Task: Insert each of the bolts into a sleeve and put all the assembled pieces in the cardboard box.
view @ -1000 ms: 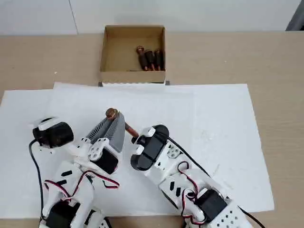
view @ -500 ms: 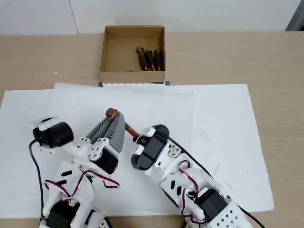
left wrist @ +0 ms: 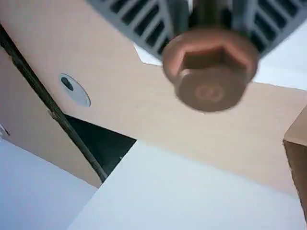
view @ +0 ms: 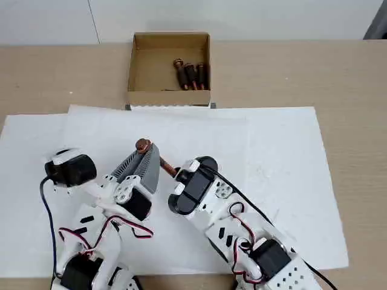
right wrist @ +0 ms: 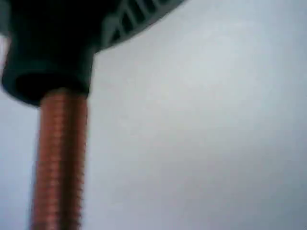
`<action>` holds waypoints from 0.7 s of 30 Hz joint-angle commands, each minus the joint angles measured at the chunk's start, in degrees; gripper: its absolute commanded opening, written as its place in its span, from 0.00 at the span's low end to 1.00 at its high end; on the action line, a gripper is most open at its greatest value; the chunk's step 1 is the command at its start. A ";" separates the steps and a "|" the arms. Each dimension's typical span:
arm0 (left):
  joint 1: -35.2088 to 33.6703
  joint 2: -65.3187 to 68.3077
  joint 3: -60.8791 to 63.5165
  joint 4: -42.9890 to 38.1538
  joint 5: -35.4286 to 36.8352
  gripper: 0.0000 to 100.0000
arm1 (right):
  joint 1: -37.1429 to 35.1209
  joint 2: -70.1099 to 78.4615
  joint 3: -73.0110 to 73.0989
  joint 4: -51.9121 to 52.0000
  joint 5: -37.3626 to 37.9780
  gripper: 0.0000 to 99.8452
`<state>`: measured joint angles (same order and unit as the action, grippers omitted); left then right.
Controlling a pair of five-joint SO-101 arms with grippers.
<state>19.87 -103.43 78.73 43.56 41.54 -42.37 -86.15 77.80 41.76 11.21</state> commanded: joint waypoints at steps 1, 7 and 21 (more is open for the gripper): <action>0.35 -0.62 0.13 -0.35 0.00 0.01 | 0.13 -0.66 -4.22 -1.54 0.62 0.00; 2.11 -0.62 0.13 -0.35 0.09 0.01 | -0.48 -0.66 -4.13 -1.54 0.62 0.00; 3.78 -0.62 1.45 -0.97 -2.81 0.01 | -0.84 -0.66 -4.13 -1.71 0.62 0.00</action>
<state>22.95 -103.78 79.69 43.12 39.78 -42.46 -86.07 78.07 41.76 11.30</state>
